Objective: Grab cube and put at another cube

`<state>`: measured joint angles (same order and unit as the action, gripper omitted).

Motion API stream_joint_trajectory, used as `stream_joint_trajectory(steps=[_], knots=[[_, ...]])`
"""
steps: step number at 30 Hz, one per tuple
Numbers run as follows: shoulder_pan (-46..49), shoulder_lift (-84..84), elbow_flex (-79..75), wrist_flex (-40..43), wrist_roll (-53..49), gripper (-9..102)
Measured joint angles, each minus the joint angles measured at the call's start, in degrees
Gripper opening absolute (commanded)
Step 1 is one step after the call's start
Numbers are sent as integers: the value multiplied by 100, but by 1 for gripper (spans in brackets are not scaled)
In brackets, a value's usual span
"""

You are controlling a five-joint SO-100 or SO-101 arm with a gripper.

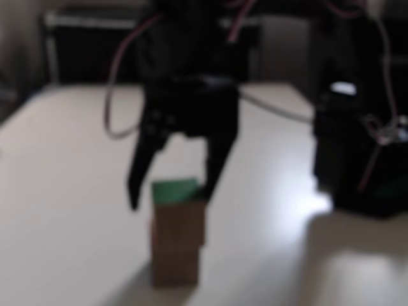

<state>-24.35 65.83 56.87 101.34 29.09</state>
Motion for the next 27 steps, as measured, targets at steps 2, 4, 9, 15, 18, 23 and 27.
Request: stream_joint_trajectory(steps=[2,4,9,15,18,23,27], knots=[[26,0,-26,53,-9,42],[35,0,-62,105,-9,42],[35,0,-79,176,-9,43],[-158,378,-18,185,0,43],[-281,923,158,185,-79,44],[-79,1942,580,193,-369,42],[562,3006,1028,9,-817,34]])
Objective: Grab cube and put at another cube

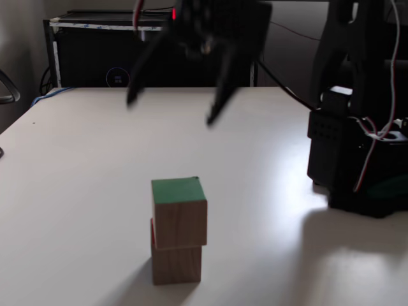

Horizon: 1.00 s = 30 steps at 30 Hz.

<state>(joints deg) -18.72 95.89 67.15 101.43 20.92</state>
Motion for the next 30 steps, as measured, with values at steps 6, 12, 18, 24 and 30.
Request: stream_joint_trajectory(steps=[6,12,18,24,30], knots=[[1055,2646,2057,-1310,-791,12],[1635,5045,4359,-2145,-1336,0],[2065,6161,5625,-2540,-1257,0],[2355,7207,6724,-2725,-1336,0],[2813,8464,7963,-2742,-1846,0]])
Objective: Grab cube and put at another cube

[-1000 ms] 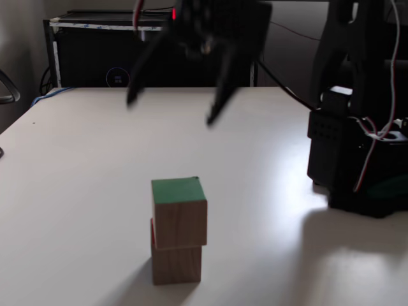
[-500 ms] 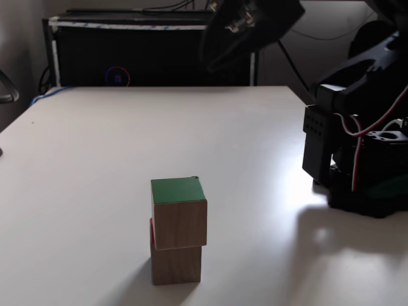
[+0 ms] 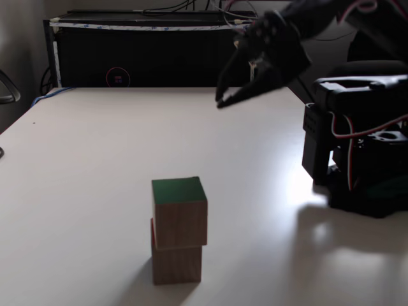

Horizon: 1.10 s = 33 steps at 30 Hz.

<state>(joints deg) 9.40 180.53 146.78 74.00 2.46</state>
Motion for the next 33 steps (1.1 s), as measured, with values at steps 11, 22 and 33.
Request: stream_joint_trajectory(steps=[11,22,33], knots=[[475,738,1635,-88,-325,0],[448,747,2417,-246,-396,0],[299,747,2417,-35,-642,0]])
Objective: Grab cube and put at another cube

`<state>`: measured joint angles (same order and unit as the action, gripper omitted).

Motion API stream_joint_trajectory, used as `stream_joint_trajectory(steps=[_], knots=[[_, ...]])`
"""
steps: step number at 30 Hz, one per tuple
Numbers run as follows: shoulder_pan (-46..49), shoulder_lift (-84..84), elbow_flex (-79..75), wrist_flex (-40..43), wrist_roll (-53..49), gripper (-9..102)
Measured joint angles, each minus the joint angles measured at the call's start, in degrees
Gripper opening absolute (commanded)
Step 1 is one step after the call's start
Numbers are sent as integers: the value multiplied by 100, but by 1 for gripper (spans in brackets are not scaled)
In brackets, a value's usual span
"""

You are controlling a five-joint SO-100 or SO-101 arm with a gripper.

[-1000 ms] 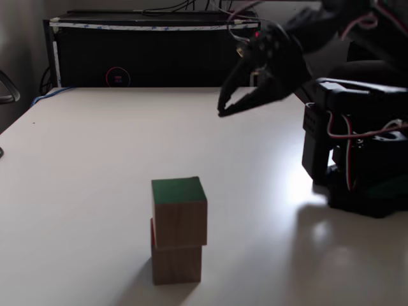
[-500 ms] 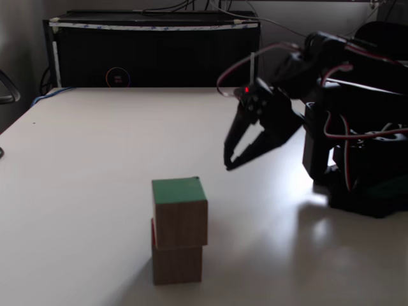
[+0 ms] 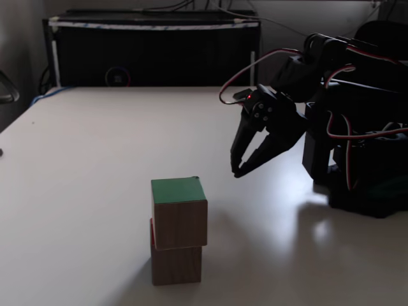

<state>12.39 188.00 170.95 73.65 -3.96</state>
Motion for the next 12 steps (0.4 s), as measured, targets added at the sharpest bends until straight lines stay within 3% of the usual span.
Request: stream_joint_trajectory(steps=[12], knots=[[-26,0,0,0,-97,0]])
